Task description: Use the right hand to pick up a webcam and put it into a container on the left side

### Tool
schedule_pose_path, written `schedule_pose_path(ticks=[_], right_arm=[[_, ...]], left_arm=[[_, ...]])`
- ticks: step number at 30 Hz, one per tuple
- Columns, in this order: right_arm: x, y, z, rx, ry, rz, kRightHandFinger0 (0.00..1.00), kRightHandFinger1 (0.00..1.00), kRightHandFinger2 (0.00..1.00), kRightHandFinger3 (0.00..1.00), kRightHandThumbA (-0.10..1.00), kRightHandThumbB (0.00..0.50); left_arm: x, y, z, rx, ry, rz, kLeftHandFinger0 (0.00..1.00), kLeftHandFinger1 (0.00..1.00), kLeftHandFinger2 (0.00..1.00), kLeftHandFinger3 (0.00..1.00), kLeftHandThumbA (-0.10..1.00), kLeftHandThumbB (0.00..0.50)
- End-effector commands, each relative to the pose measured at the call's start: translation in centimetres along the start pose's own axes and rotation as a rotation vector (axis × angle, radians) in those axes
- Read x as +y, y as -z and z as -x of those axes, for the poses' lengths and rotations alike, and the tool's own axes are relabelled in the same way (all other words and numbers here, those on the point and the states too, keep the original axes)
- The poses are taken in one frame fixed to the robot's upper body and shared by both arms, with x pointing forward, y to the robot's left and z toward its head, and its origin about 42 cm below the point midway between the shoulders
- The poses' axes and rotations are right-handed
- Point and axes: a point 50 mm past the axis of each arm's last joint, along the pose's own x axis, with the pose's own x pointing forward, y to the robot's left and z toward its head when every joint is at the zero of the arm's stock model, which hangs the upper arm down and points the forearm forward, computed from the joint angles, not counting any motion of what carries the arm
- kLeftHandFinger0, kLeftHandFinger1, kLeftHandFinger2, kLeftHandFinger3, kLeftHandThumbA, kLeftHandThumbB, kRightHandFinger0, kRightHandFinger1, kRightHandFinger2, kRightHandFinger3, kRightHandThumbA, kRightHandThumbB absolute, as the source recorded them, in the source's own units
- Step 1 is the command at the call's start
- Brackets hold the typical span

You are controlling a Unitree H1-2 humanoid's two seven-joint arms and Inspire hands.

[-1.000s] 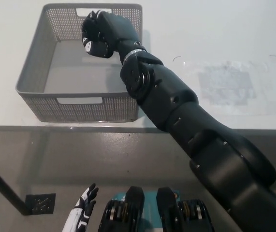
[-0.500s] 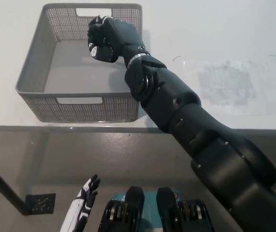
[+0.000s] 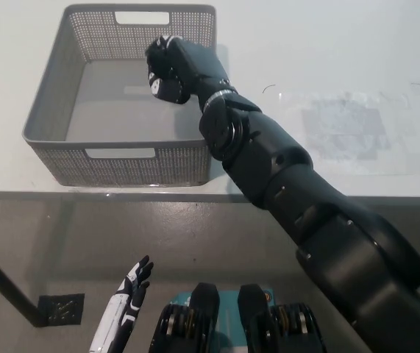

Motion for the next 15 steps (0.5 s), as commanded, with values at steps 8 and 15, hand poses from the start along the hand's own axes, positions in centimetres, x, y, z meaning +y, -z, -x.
schedule_pose_path(ticks=[8, 15], right_arm=[[-3.5, -1.9, -1.5, -0.032, -0.152, 0.053, 1.00, 1.00, 1.00, 1.00, 0.99, 0.500], [-4.4, -1.6, -1.6, -0.025, -0.154, 0.015, 1.00, 1.00, 1.00, 1.00, 1.00, 0.500]], left_arm=[[0.5, -1.1, -1.3, -0.072, 0.017, -0.006, 1.00, 1.00, 1.00, 1.00, 1.00, 0.218], [0.6, -1.1, -1.6, -0.079, 0.024, -0.016, 1.00, 1.00, 1.00, 1.00, 1.00, 0.213]])
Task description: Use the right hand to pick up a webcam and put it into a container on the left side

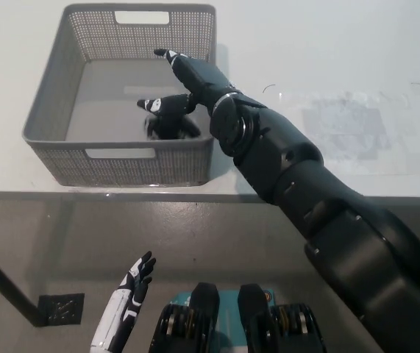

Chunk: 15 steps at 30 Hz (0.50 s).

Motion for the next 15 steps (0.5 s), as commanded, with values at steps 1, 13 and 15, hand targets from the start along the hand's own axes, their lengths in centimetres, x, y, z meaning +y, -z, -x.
schedule_pose_path(ticks=[1, 13, 15], right_arm=[[-4.1, -2.8, -0.7, -0.065, 0.025, -0.002, 1.00, 1.00, 1.00, 1.00, 1.00, 0.500], [-9.8, -3.8, 0.0, -0.235, 0.200, -0.216, 1.00, 1.00, 1.00, 1.00, 1.00, 0.485], [-12.4, -4.3, 0.6, -0.299, 0.276, -0.234, 1.00, 1.00, 1.00, 1.00, 1.00, 0.450]], left_arm=[[0.6, -0.7, -0.8, -0.060, 0.010, -0.017, 1.00, 1.00, 1.00, 1.00, 1.00, 0.209], [0.5, -0.7, -0.8, -0.058, 0.020, -0.013, 1.00, 1.00, 1.00, 1.00, 1.00, 0.203], [0.5, -0.7, -0.8, -0.058, 0.021, -0.011, 1.00, 1.00, 1.00, 1.00, 1.00, 0.203]])
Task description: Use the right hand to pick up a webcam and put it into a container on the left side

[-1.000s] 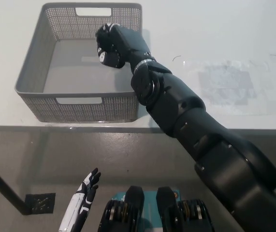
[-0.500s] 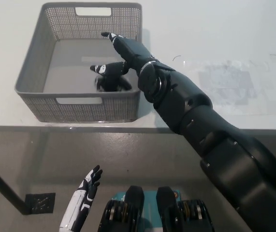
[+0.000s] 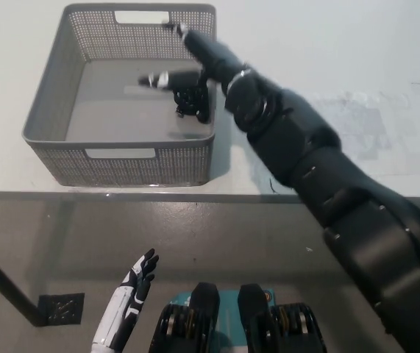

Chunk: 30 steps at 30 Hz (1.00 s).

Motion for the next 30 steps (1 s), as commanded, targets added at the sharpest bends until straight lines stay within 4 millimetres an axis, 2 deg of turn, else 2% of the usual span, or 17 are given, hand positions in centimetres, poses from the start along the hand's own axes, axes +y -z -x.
schedule_pose_path(ticks=[1, 3, 7, 11, 12, 13, 14, 15, 17, 18, 20, 21, 22, 24, 26, 28, 30], right_arm=[[-7.6, -5.6, -0.5, -0.246, 0.173, -0.089, 1.00, 1.00, 1.00, 1.00, 1.00, 0.449], [-9.9, -6.9, -0.2, -0.289, 0.214, -0.109, 1.00, 1.00, 1.00, 1.00, 1.00, 0.457], [-14.5, -8.4, 2.4, -0.405, 0.320, -0.165, 1.00, 1.00, 1.00, 1.00, 1.00, 0.473], [-18.1, -7.8, 7.2, -0.496, 0.384, -0.185, 1.00, 1.00, 1.00, 1.00, 1.00, 0.430], [-18.2, -7.7, 7.8, -0.505, 0.388, -0.191, 1.00, 1.00, 1.00, 1.00, 1.00, 0.444], [-19.2, -7.1, 9.8, -0.530, 0.412, -0.191, 1.00, 1.00, 1.00, 1.00, 1.00, 0.447], [-19.5, -6.7, 11.1, -0.544, 0.428, -0.187, 1.00, 1.00, 1.00, 1.00, 1.00, 0.433], [-19.9, -5.8, 13.5, -0.569, 0.459, -0.196, 1.00, 1.00, 1.00, 1.00, 1.00, 0.412], [-20.2, -5.0, 15.6, -0.593, 0.482, -0.211, 1.00, 1.00, 1.00, 1.00, 1.00, 0.403], [-20.3, -4.4, 16.6, -0.600, 0.496, -0.217, 1.00, 1.00, 1.00, 1.00, 1.00, 0.399], [-19.5, -1.4, 21.4, -0.610, 0.546, -0.254, 1.00, 1.00, 1.00, 1.00, 1.00, 0.384], [-19.5, -1.4, 21.6, -0.612, 0.546, -0.256, 1.00, 1.00, 1.00, 1.00, 1.00, 0.384], [-18.9, -0.4, 22.7, -0.613, 0.559, -0.260, 1.00, 1.00, 1.00, 1.00, 1.00, 0.380], [-16.1, 3.0, 26.4, -0.575, 0.569, -0.290, 1.00, 1.00, 1.00, 1.00, 1.00, 0.380], [-14.5, 4.5, 28.1, -0.543, 0.558, -0.297, 1.00, 1.00, 1.00, 1.00, 1.00, 0.371], [-11.5, 7.5, 31.0, -0.468, 0.547, -0.311, 1.00, 1.00, 1.00, 1.00, 1.00, 0.330], [-9.8, 9.0, 32.4, -0.422, 0.531, -0.322, 1.00, 1.00, 1.00, 1.00, 1.00, 0.310]], left_arm=[[0.6, -0.5, -0.5, -0.051, 0.004, -0.011, 1.00, 1.00, 1.00, 1.00, 1.00, 0.205], [0.9, -0.7, -0.9, -0.059, 0.000, -0.021, 1.00, 1.00, 1.00, 1.00, 1.00, 0.198], [0.9, -0.7, -0.9, -0.061, -0.003, -0.035, 1.00, 1.00, 1.00, 1.00, 1.00, 0.188], [0.5, -0.5, -0.6, -0.050, -0.005, -0.023, 1.00, 1.00, 1.00, 1.00, 1.00, 0.195], [0.6, -0.4, -0.2, -0.044, -0.011, -0.024, 1.00, 1.00, 1.00, 1.00, 1.00, 0.199], [0.7, -0.4, 0.0, -0.042, -0.019, -0.024, 1.00, 1.00, 1.00, 1.00, 1.00, 0.201], [0.8, -0.3, 0.1, -0.041, -0.021, -0.027, 1.00, 1.00, 1.00, 1.00, 1.00, 0.203], [1.2, -0.3, 0.3, -0.041, -0.024, -0.035, 1.00, 1.00, 1.00, 1.00, 1.00, 0.217], [1.4, -0.4, 0.3, -0.043, -0.026, -0.037, 1.00, 1.00, 1.00, 1.00, 1.00, 0.223], [1.4, -0.4, 0.3, -0.042, -0.027, -0.032, 1.00, 1.00, 1.00, 1.00, 1.00, 0.228], [1.3, -0.4, 0.3, -0.041, -0.031, -0.024, 1.00, 1.00, 1.00, 1.00, 1.00, 0.224], [1.3, -0.4, 0.3, -0.041, -0.033, -0.023, 1.00, 1.00, 1.00, 1.00, 1.00, 0.225], [1.5, -0.5, 0.1, -0.047, -0.035, -0.027, 1.00, 1.00, 1.00, 1.00, 1.00, 0.213], [1.4, -0.6, -0.1, -0.053, -0.038, -0.034, 1.00, 1.00, 1.00, 1.00, 1.00, 0.205], [1.5, -0.7, -0.4, -0.059, -0.038, -0.036, 1.00, 1.00, 1.00, 1.00, 1.00, 0.198], [1.8, -1.1, -1.0, -0.077, -0.037, -0.044, 1.00, 1.00, 1.00, 1.00, 1.00, 0.188], [2.1, -1.4, -1.7, -0.090, -0.042, -0.041, 1.00, 1.00, 1.00, 1.00, 1.00, 0.183]])
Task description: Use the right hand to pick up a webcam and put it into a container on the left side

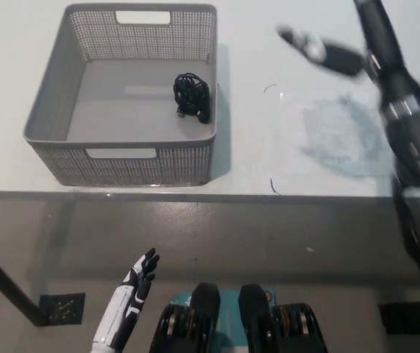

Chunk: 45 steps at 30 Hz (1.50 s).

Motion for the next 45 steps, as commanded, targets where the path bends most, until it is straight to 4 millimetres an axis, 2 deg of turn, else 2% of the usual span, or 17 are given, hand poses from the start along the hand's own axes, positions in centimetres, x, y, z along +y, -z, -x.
schedule_pose_path(ticks=[1, 4, 6, 9, 10, 11, 13, 14, 17, 20, 23, 31, 34, 36, 38, 44, 45], right_arm=[[-6.4, -3.4, 13.5, -0.166, 0.068, -0.105, 1.00, 1.00, 1.00, 1.00, 1.00, 0.290], [-4.5, -0.5, 17.5, -0.065, 0.050, -0.132, 1.00, 1.00, 1.00, 1.00, 1.00, 0.261], [-4.1, 0.1, 18.6, -0.036, 0.046, -0.132, 1.00, 1.00, 1.00, 1.00, 1.00, 0.262], [-2.3, 2.8, 22.3, 0.054, 0.007, -0.178, 1.00, 1.00, 1.00, 1.00, 1.00, 0.206], [-1.9, 3.4, 23.1, 0.089, 0.002, -0.200, 1.00, 1.00, 1.00, 1.00, 1.00, 0.233], [-1.2, 4.6, 24.6, 0.133, -0.019, -0.208, 1.00, 1.00, 1.00, 1.00, 1.00, 0.218], [-0.7, 5.4, 25.4, 0.151, -0.019, -0.213, 1.00, 1.00, 1.00, 1.00, 1.00, 0.202], [0.2, 6.2, 26.7, 0.204, -0.016, -0.239, 1.00, 1.00, 1.00, 1.00, 1.00, 0.259], [1.4, 6.5, 27.7, 0.258, -0.029, -0.269, 1.00, 1.00, 1.00, 1.00, 1.00, 0.226], [2.4, 7.0, 28.1, 0.281, -0.036, -0.302, 1.00, 1.00, 1.00, 1.00, 1.00, 0.172], [3.7, 7.8, 28.3, 0.332, -0.062, -0.411, 1.00, 1.00, 1.00, 1.00, 1.00, 0.164], [5.6, 8.3, 27.6, 0.357, -0.102, -0.485, 1.00, 1.00, 1.00, 1.00, 1.00, 0.118], [6.2, 8.2, 27.2, 0.364, -0.115, -0.511, 1.00, 1.00, 1.00, 1.00, 1.00, 0.085], [6.2, 8.3, 26.6, 0.363, -0.119, -0.530, 1.00, 1.00, 1.00, 1.00, 1.00, 0.082], [6.3, 8.7, 26.2, 0.377, -0.118, -0.552, 1.00, 1.00, 1.00, 1.00, 1.00, 0.129], [6.3, 9.6, 26.5, 0.408, -0.113, -0.551, 1.00, 1.00, 1.00, 1.00, 1.00, 0.130], [6.3, 9.7, 26.6, 0.401, -0.116, -0.546, 1.00, 1.00, 1.00, 1.00, 1.00, 0.116]], left_arm=[[2.4, -1.7, -1.9, -0.105, -0.046, -0.036, 1.00, 1.00, 1.00, 1.00, 1.00, 0.183], [2.6, -2.2, -2.9, -0.128, -0.054, -0.041, 1.00, 1.00, 1.00, 1.00, 1.00, 0.192], [2.5, -2.4, -3.1, -0.134, -0.050, -0.032, 1.00, 1.00, 1.00, 1.00, 1.00, 0.197], [2.4, -2.8, -3.6, -0.151, -0.047, -0.031, 1.00, 1.00, 1.00, 1.00, 1.00, 0.173], [2.4, -2.9, -3.7, -0.153, -0.052, -0.036, 1.00, 1.00, 1.00, 1.00, 1.00, 0.174], [2.5, -2.9, -3.7, -0.153, -0.053, -0.042, 1.00, 1.00, 1.00, 1.00, 1.00, 0.176], [2.5, -2.9, -3.9, -0.155, -0.056, -0.037, 1.00, 1.00, 1.00, 1.00, 1.00, 0.175], [2.6, -3.0, -4.0, -0.157, -0.055, -0.038, 1.00, 1.00, 1.00, 1.00, 1.00, 0.177], [2.8, -3.1, -4.3, -0.162, -0.057, -0.050, 1.00, 1.00, 1.00, 1.00, 1.00, 0.185], [3.0, -3.3, -5.1, -0.172, -0.056, -0.052, 1.00, 1.00, 1.00, 1.00, 1.00, 0.182], [3.1, -3.5, -5.6, -0.180, -0.057, -0.059, 1.00, 1.00, 1.00, 1.00, 1.00, 0.175], [3.1, -3.6, -5.7, -0.184, -0.056, -0.052, 1.00, 1.00, 1.00, 1.00, 1.00, 0.146], [3.1, -3.5, -5.6, -0.178, -0.062, -0.056, 1.00, 1.00, 1.00, 1.00, 1.00, 0.165], [3.1, -3.5, -5.9, -0.180, -0.066, -0.049, 1.00, 1.00, 1.00, 1.00, 1.00, 0.164], [3.3, -3.4, -5.9, -0.175, -0.071, -0.046, 1.00, 1.00, 1.00, 1.00, 1.00, 0.158], [3.4, -3.1, -5.8, -0.166, -0.072, -0.054, 1.00, 1.00, 1.00, 1.00, 1.00, 0.167], [3.4, -3.1, -5.8, -0.165, -0.070, -0.050, 1.00, 1.00, 1.00, 1.00, 1.00, 0.165]])
